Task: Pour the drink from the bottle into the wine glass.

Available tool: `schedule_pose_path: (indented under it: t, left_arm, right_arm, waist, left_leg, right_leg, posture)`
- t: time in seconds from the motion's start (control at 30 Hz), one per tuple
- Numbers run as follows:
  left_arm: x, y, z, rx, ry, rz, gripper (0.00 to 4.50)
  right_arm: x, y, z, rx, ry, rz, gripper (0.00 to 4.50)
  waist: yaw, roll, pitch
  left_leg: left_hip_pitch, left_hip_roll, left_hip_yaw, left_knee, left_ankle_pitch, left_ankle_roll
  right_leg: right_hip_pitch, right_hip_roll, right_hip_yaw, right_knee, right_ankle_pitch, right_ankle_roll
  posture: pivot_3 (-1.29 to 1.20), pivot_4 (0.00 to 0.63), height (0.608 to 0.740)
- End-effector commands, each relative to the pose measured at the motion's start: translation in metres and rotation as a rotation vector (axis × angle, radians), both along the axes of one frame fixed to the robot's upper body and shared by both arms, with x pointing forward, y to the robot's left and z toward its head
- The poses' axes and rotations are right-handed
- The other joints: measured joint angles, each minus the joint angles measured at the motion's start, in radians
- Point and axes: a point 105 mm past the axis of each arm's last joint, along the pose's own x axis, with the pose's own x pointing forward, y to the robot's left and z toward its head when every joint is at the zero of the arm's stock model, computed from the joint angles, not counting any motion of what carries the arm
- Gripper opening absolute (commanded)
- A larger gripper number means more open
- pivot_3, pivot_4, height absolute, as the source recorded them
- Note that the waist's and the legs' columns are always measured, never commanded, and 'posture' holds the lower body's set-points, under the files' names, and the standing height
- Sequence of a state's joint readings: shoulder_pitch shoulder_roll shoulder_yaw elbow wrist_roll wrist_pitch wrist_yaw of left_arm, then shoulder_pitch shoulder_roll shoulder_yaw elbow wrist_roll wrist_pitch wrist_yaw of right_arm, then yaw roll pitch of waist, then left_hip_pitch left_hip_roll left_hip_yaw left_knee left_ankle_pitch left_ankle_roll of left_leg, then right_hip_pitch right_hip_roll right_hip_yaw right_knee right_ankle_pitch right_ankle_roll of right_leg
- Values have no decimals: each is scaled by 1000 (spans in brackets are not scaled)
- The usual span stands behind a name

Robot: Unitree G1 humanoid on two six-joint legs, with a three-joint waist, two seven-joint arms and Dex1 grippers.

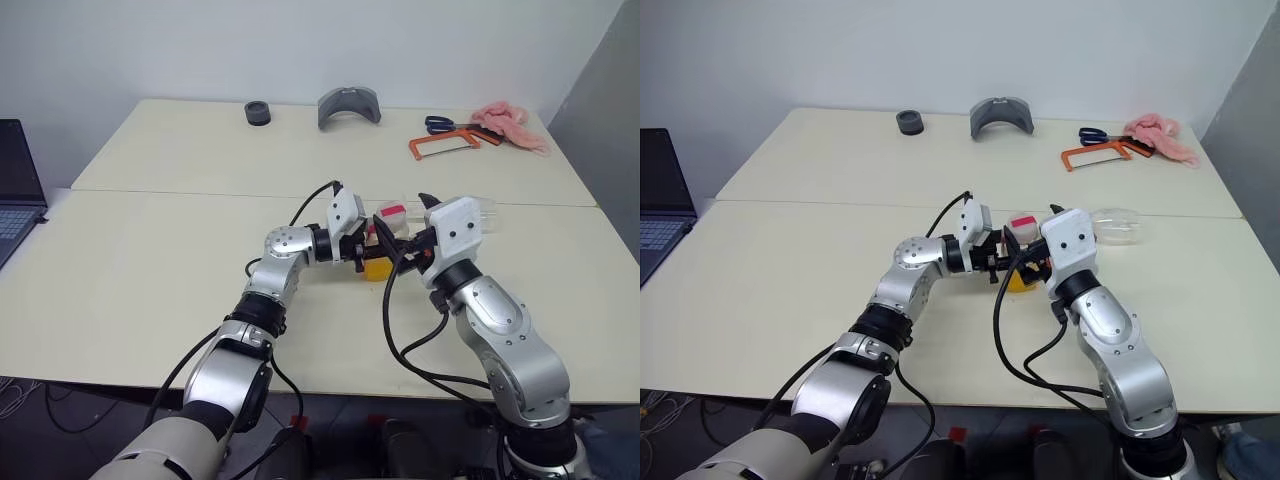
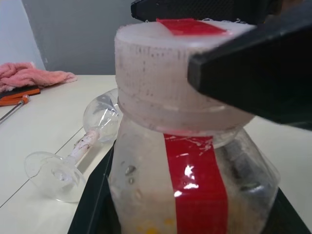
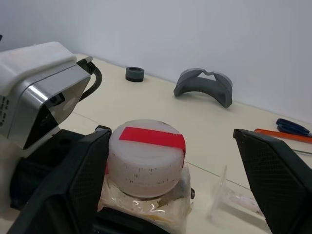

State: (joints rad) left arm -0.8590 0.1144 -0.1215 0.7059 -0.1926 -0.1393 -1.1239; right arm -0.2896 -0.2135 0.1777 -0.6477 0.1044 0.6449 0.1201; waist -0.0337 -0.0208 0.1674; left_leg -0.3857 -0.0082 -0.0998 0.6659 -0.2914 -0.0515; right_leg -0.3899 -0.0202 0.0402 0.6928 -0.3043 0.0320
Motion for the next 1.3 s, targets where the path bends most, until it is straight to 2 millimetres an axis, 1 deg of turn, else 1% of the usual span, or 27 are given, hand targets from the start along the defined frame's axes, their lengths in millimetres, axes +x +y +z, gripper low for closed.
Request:
schedule_pose_path:
  t: [0.03,0.1,0.13,0.17,0.3,0.4,0.47,0.5,0.57,0.63,0.7,0.77,0.83,0.87,0.97,1.03,1.1,1.2,1.3]
  left_arm:
    - [-3,-3,18,-14,-80,-21,1715]
    - [-4,-3,18,-12,-80,-26,1715]
    - [-4,-3,17,-11,-78,-29,1715]
    - [-5,-3,17,-9,-76,-34,1715]
    - [-8,-2,16,-2,-63,-66,1713]
    - [-12,1,14,19,-47,-120,1713]
    - [-14,4,16,35,-41,-165,1712]
    - [-15,6,18,42,-39,-184,1712]
    - [-14,8,22,51,-45,-203,1688]
    - [-13,10,24,56,-54,-205,1686]
    - [-11,11,26,50,-59,-197,1684]
    - [-10,12,28,43,-63,-191,1681]
    - [-10,13,28,40,-65,-190,1681]
    - [-11,13,27,39,-65,-189,1680]
    - [-12,14,26,33,-63,-184,1680]
    - [-12,14,25,32,-61,-182,1679]
    - [-11,15,24,30,-59,-178,1678]
    - [-11,15,23,29,-57,-172,1677]
    - [-11,14,23,28,-56,-172,1677]
  right_arm:
    - [-2,-4,17,27,-65,2,3032]
    - [-3,-2,17,28,-63,20,2367]
    - [-4,-1,17,24,-63,36,1961]
    - [-5,1,17,21,-62,54,1819]
    - [-11,8,15,-38,-56,190,1820]
    - [-13,1,18,-147,-58,358,1820]
    - [-12,-7,21,-262,-27,509,1819]
    - [-12,-10,22,-295,8,578,1819]
    - [-12,-13,24,-327,55,664,1820]
    - [-12,-13,24,-331,78,697,1820]
    - [-14,-12,21,-331,108,729,1820]
    - [-12,-14,19,-310,118,714,1820]
    - [-7,-17,24,-270,92,657,2545]
    - [-5,-19,27,-253,81,635,2830]
    - [-8,-24,30,-233,62,587,3851]
    - [-14,-25,31,-219,43,552,3863]
    - [-19,-20,32,-191,5,496,3863]
    - [-17,-8,31,-158,-50,396,3863]
    - [-15,0,28,-154,-67,356,3863]
  waist:
    - [0,0,0]
    - [0,0,0]
    - [0,0,0]
    - [0,0,0]
    - [0,0,0]
    - [0,0,0]
    - [-1,0,0]
    - [-1,0,0]
    - [-1,0,1]
    - [-1,0,1]
    - [-1,0,1]
    - [-1,0,1]
    - [0,0,1]
    - [0,0,1]
    - [1,0,1]
    - [2,0,1]
    - [2,0,1]
    - [0,0,1]
    - [-2,0,1]
  left_leg:
    - [0,0,0,0,0,0]
    - [0,0,0,0,0,0]
    - [0,0,0,0,0,0]
    - [0,0,0,0,0,0]
    - [0,0,0,0,0,0]
    - [0,0,0,0,0,0]
    - [0,-1,1,0,0,1]
    - [1,-2,2,0,0,1]
    - [1,-2,2,-1,0,1]
    - [1,-1,2,-1,0,1]
    - [1,-1,1,-1,0,1]
    - [1,0,1,-1,0,1]
    - [0,0,1,-1,0,1]
    - [0,1,1,-1,0,1]
    - [0,1,1,0,0,1]
    - [0,0,1,0,0,1]
    - [-1,0,0,0,0,1]
    - [-1,0,0,-1,0,0]
    - [0,0,0,0,0,0]
  right_leg:
    - [0,0,0,0,0,0]
    - [0,0,0,0,0,0]
    - [0,0,0,0,0,0]
    - [0,0,0,0,0,0]
    - [0,0,0,0,0,0]
    - [0,0,0,0,0,0]
    - [1,0,0,-1,0,0]
    - [1,1,0,-1,0,0]
    - [1,1,0,-1,0,0]
    - [1,2,-1,-2,0,0]
    - [1,2,-1,-2,0,0]
    - [1,1,-1,-2,0,0]
    - [0,0,0,-2,0,0]
    - [1,0,0,-2,0,0]
    - [1,-1,0,-2,0,0]
    - [1,-1,0,-2,0,0]
    - [1,-1,-1,-2,0,0]
    - [0,-1,-1,-2,0,0]
    - [0,-1,0,0,0,0]
  posture:
    - [0,150,740]
    - [0,150,740]
    - [0,150,740]
    - [0,150,740]
    - [0,150,740]
    - [0,150,740]
    - [0,150,740]
    - [0,150,740]
    - [0,150,740]
    - [0,150,740]
    - [0,150,740]
    - [0,150,740]
    - [0,150,740]
    - [0,150,740]
    - [0,150,740]
    - [0,150,740]
    - [0,150,740]
    - [0,150,740]
    - [0,150,740]
